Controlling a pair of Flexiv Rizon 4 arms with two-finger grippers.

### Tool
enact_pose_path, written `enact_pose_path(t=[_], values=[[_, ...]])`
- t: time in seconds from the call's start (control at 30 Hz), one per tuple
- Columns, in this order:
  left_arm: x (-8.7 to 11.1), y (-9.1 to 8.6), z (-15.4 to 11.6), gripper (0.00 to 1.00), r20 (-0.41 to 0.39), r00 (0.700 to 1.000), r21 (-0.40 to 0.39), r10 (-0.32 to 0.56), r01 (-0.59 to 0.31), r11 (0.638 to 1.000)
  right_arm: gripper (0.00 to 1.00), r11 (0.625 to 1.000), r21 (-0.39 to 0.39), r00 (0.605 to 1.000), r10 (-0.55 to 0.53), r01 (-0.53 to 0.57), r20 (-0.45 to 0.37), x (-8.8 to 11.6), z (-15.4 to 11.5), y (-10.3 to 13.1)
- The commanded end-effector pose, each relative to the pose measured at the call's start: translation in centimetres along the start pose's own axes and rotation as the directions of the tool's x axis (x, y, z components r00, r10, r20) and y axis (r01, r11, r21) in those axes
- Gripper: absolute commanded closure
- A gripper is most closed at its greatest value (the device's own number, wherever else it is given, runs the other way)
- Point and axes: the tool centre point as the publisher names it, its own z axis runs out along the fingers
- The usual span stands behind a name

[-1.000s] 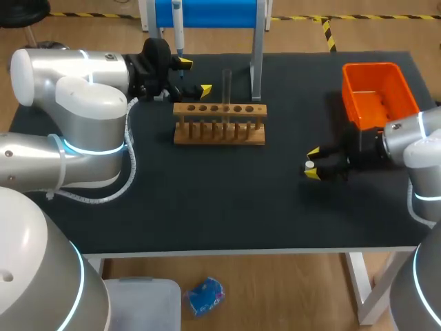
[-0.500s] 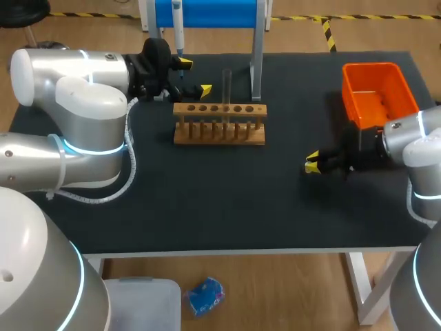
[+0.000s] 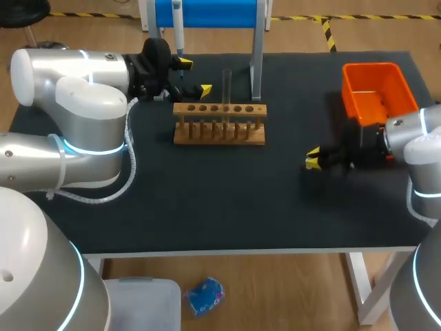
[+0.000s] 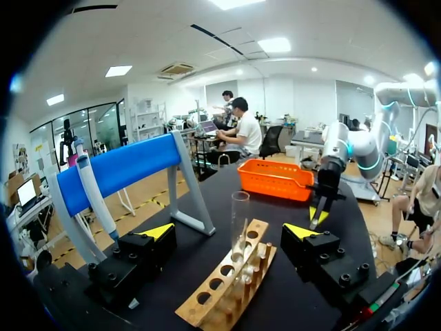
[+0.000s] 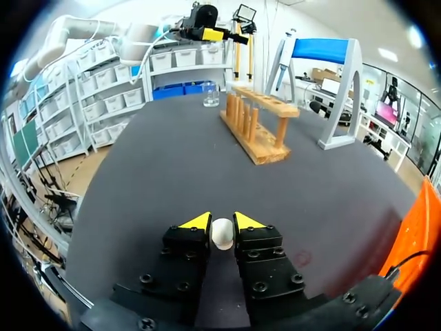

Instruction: Invert the test tube, pick up the pipette, mount the tip to pipette, aspirate from beaker and dispense into the tube, eject the tip, return the pipette, and cap with the stopper.

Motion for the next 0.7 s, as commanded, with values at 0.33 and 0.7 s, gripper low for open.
enact_pose_path(t=[0.33, 0.7], values=[[0.0, 0.1, 0.1, 0.0, 0.001, 1.0, 0.003, 0.001, -0.001, 1.0, 1.0, 0.999, -0.051, 0.999, -0.007, 0.009, 0.037, 1.1, -5.1, 9.5], [0.0, 0.1, 0.1, 0.0, 0.001, 1.0, 0.003, 0.001, -0.001, 1.0, 1.0, 0.992, -0.107, 0.998, -0.058, 0.06, 0.025, 1.0, -7.4, 18.4]])
